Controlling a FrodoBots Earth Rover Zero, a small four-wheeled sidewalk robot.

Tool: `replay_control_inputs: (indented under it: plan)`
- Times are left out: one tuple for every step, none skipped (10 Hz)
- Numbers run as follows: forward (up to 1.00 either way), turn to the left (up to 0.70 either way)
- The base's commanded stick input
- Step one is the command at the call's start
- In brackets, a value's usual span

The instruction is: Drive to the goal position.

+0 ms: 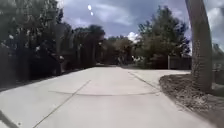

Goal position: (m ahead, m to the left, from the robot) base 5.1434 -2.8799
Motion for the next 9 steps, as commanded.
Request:
replay_control_inputs:
  plan:
    - [0.85, -0.33]
    - [0.85, -0.34]
    - [0.85, -0.34]
    - [0.85, -0.34]
    - [0.85, -0.34]
    - [0.85, -0.34]
    - [0.85, -0.34]
    - [0.85, -0.34]
    - [0.85, -0.34]
